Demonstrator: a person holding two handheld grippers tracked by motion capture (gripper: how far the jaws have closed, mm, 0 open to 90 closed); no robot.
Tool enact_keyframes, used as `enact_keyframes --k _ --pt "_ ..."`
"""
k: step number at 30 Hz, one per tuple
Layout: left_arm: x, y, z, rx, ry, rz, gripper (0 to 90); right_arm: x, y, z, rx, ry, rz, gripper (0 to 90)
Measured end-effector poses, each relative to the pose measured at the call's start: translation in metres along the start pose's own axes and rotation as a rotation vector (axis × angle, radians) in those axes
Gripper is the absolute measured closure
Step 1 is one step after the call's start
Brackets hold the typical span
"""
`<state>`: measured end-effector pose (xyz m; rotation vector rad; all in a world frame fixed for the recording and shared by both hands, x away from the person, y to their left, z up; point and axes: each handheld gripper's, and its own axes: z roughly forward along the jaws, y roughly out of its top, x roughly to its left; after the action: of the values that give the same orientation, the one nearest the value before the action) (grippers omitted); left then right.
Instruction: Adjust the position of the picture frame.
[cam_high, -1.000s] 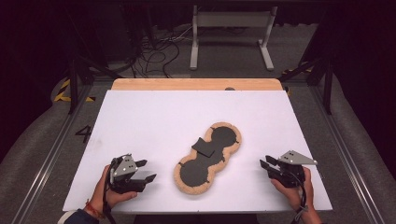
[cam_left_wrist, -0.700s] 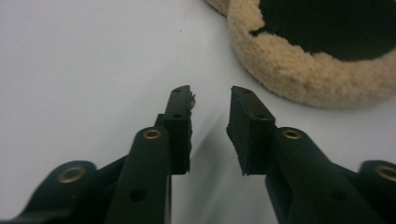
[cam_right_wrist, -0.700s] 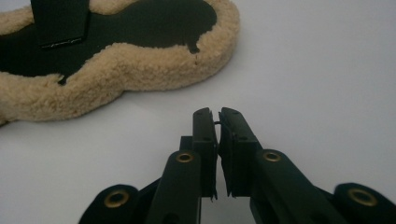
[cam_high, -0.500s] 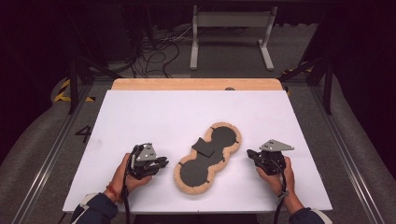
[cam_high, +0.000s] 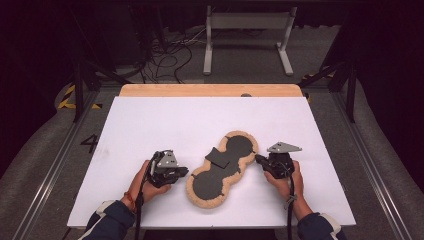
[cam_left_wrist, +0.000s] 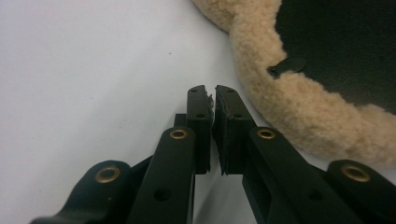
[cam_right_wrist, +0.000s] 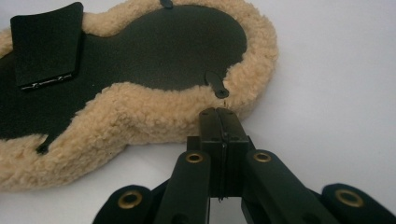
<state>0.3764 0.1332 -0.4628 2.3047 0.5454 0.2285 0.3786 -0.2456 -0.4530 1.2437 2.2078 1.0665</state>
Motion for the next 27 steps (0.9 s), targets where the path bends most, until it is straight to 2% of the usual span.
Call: enact_keyframes --k 2,4,5,11,19,22,26,27 --pt "-0.002 0.001 0.000 0.004 -0.011 0.015 84.0 -0.001 0.001 0.000 -0.004 0.006 0.020 90.0" --pt "-0.006 0.003 0.002 0.010 -0.021 0.023 84.8 -0.001 0.002 0.000 -0.002 0.002 0.019 90.0" --pt "-0.008 0.004 0.002 0.013 -0.013 0.026 86.3 0.000 0.002 0.000 -0.001 -0.001 0.015 90.0" --pt "-0.007 0.003 0.001 0.012 -0.027 0.018 86.4 -0.001 0.004 0.001 -0.012 0.000 0.027 90.0" --pt "-0.008 0.002 0.001 0.008 -0.040 0.005 88.0 0.001 0.001 0.000 0.019 0.000 0.030 90.0" --pt "-0.009 0.002 0.001 0.009 -0.040 0.010 88.1 0.001 -0.004 -0.005 0.022 0.019 0.040 90.0" --pt "-0.007 0.002 0.001 0.011 -0.045 0.023 88.1 -0.001 -0.006 -0.007 0.024 0.015 0.056 90.0" --pt "-0.007 0.002 0.001 0.010 -0.047 0.015 88.1 -0.001 -0.006 -0.006 0.029 0.015 0.054 90.0"
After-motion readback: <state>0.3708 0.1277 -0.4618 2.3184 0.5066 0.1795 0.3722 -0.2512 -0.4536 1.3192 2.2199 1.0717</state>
